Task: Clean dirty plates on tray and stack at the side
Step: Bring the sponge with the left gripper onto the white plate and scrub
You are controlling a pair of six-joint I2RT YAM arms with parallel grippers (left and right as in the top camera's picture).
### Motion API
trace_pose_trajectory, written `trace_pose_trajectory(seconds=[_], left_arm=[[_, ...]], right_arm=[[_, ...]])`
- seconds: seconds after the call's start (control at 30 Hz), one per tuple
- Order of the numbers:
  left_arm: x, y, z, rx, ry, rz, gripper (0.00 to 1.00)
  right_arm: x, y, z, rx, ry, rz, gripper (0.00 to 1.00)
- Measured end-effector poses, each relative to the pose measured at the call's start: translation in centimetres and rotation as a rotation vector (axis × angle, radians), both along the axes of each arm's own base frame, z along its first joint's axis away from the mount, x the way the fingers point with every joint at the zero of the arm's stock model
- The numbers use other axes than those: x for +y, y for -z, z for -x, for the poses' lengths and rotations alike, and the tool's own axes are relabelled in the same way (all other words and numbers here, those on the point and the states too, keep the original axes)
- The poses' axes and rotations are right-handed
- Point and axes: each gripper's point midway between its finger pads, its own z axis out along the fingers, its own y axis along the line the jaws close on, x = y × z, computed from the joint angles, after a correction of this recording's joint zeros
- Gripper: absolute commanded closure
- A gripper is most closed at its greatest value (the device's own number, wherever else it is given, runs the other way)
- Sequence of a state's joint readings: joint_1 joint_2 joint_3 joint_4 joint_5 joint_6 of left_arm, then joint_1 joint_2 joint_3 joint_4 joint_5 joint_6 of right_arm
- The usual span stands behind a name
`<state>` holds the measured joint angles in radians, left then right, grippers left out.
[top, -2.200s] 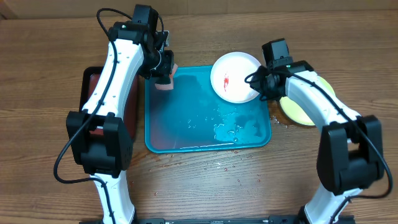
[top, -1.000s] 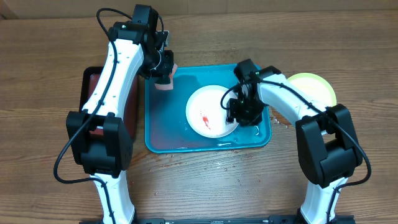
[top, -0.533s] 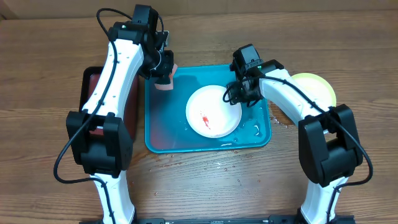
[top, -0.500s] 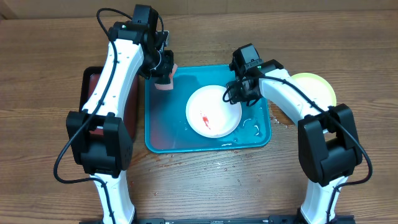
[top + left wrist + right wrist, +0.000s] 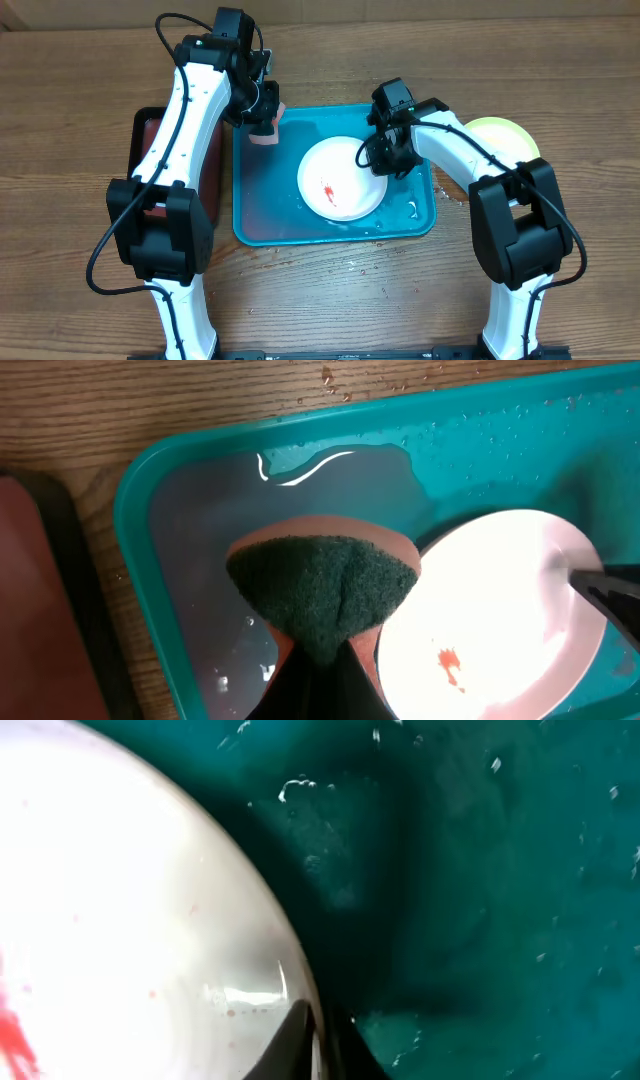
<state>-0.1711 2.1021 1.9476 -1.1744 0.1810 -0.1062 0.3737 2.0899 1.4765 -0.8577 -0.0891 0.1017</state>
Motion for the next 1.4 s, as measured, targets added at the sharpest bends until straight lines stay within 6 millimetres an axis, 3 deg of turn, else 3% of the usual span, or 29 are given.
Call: trace_pose_trajectory(seconds=[0.23,0.5,0.87,1.23,1.4], left_arm=[[-0.6,0.0,0.2,-0.001,0.015,-0.003,0.96],[-3.3,0.2,0.0,-0.037,0.07,0.005,0.96],[-5.2,4.7,1.0,-0.021,0.099,0.006,0.96],[-4.4,9.5,1.8,-0.031,0.086,-0.043,0.96],[-4.5,10.2,2.6,-0.005,0.093,-0.035,0.96]], right_arm=[[1.5,-0.3,1.5,0.124,0.209,-0.111,0.96],[2.8,-0.4,1.7,0.185,0.453,-0.159,0.96],[3.6,0.1,1.6,0.172,0.514,-0.166,0.96],[3.7,0.1,1.6,0.176,0.52,-0.173,0.96],[3.7,0.1,1.6,0.175,0.52,-0.175,0.96]])
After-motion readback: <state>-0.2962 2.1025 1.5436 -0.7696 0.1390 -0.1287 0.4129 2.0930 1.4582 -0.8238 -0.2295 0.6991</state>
